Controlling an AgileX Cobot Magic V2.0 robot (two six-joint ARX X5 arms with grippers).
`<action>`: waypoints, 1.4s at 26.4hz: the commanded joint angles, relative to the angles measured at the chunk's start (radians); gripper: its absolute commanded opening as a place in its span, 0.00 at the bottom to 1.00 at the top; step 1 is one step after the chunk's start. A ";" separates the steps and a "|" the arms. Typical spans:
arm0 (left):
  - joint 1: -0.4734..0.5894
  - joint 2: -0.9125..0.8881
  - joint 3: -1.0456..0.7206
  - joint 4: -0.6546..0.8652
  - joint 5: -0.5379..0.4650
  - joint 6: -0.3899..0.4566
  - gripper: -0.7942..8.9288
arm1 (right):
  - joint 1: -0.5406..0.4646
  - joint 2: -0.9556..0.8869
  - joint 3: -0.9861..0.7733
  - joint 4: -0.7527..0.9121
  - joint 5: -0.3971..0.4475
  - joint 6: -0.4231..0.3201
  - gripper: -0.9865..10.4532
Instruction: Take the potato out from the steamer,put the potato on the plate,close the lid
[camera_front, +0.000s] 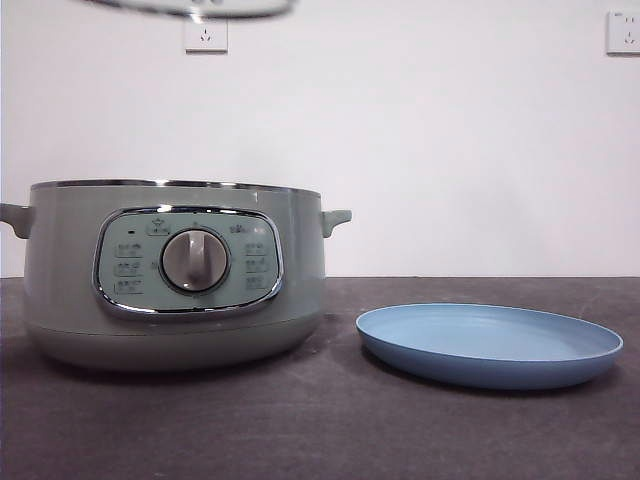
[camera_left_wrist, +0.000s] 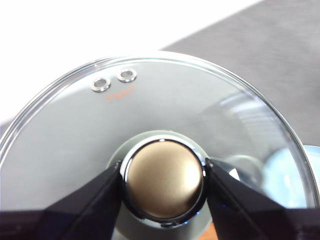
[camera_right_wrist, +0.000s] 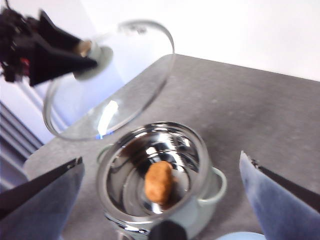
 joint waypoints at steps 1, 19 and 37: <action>0.002 -0.018 0.105 -0.058 -0.097 0.041 0.07 | 0.050 0.051 0.029 0.004 0.008 0.018 0.66; 0.002 -0.076 0.237 -0.360 -0.489 0.043 0.07 | 0.394 0.632 0.476 -0.152 0.347 -0.089 0.66; 0.001 -0.081 0.237 -0.360 -0.408 0.020 0.07 | 0.501 0.990 0.478 -0.151 0.476 -0.153 0.65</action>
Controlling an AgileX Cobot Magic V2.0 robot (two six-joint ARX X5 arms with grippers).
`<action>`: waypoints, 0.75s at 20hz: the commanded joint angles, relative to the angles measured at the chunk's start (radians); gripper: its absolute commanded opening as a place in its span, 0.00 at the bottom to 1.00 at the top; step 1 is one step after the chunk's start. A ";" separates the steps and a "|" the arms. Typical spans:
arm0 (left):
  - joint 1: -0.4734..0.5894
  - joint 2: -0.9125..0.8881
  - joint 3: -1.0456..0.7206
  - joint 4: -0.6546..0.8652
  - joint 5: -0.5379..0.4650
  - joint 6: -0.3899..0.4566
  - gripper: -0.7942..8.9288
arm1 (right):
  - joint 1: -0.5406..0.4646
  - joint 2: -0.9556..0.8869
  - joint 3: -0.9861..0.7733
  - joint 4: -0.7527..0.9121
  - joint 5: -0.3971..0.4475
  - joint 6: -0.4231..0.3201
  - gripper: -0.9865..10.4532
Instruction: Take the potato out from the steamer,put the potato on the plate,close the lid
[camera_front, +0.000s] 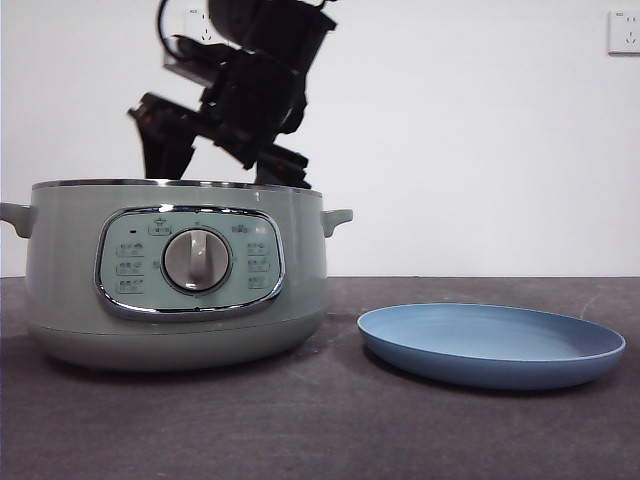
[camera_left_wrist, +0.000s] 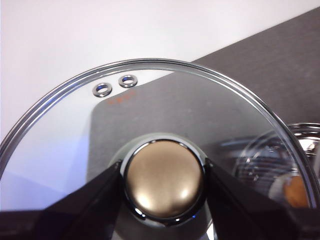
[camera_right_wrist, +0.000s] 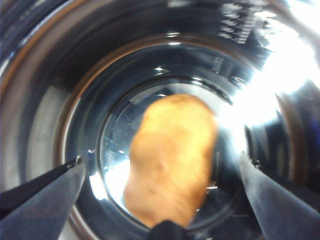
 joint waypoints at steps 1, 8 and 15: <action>-0.001 -0.014 0.016 -0.048 0.006 -0.006 0.07 | 0.010 0.037 0.002 0.005 0.023 -0.026 0.59; -0.001 -0.014 0.016 -0.048 0.006 -0.006 0.07 | 0.025 0.037 0.025 -0.013 0.053 -0.053 0.08; -0.001 -0.014 0.016 -0.046 0.013 -0.006 0.07 | -0.095 -0.043 0.509 -0.435 0.101 -0.045 0.08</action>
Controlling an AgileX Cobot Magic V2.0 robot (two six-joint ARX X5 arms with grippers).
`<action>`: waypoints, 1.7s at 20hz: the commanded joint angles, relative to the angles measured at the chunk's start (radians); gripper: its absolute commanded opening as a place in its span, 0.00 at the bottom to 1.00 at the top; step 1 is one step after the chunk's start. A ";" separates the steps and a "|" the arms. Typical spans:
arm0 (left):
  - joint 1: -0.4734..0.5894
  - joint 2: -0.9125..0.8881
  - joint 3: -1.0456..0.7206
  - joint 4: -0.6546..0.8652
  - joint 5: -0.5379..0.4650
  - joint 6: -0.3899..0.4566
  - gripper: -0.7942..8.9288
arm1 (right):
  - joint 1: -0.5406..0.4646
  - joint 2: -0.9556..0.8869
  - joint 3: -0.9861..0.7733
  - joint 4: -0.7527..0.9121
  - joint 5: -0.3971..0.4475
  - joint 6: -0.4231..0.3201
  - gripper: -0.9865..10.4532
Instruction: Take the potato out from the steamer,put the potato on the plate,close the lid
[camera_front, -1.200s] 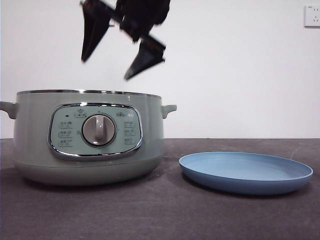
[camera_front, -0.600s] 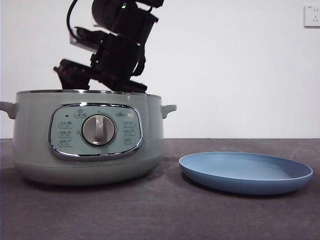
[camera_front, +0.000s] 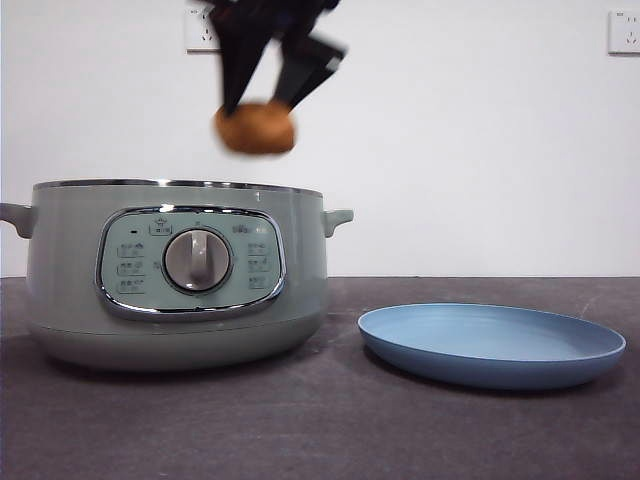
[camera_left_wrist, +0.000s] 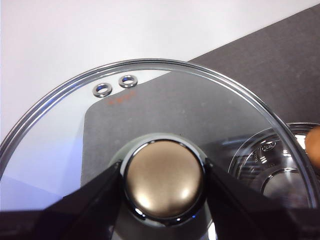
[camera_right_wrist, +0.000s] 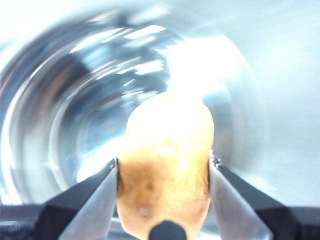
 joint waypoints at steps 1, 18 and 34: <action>-0.001 -0.014 0.016 -0.040 0.002 -0.006 0.07 | -0.060 -0.111 0.030 -0.031 0.005 0.042 0.08; -0.001 0.013 0.016 0.052 0.257 -0.005 0.07 | -0.427 -0.360 -0.182 -0.131 -0.011 0.208 0.08; -0.001 0.019 0.016 0.088 0.257 -0.004 0.07 | -0.292 -0.360 -1.017 0.225 -0.030 0.183 0.08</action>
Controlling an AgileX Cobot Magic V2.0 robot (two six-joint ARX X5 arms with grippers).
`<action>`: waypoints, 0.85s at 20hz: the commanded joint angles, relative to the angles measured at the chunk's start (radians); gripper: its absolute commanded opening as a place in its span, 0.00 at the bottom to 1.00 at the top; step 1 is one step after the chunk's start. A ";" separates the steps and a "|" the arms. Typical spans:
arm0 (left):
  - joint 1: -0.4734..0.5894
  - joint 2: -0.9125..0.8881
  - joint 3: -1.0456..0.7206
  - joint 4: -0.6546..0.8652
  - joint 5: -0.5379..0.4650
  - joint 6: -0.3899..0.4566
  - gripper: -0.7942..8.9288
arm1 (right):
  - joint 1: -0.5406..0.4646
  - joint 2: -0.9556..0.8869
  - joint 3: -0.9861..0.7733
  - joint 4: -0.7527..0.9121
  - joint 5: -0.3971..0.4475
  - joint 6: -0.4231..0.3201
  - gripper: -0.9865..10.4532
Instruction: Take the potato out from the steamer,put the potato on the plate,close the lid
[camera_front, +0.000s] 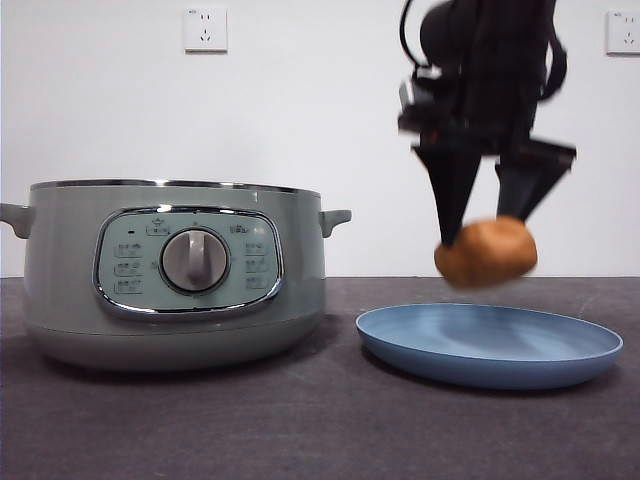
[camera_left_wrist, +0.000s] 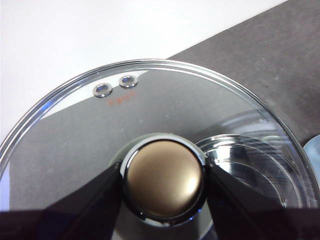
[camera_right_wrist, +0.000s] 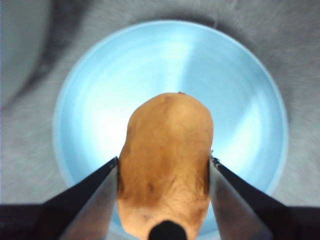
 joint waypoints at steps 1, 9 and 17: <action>0.000 -0.006 0.016 0.045 -0.003 -0.001 0.07 | 0.002 0.003 -0.098 0.089 -0.002 0.002 0.08; 0.000 -0.006 0.016 0.045 -0.001 -0.001 0.07 | 0.001 0.003 -0.265 0.245 -0.001 0.002 0.21; 0.000 -0.006 0.016 0.046 0.063 -0.001 0.07 | 0.000 -0.097 -0.260 0.246 -0.001 0.013 0.53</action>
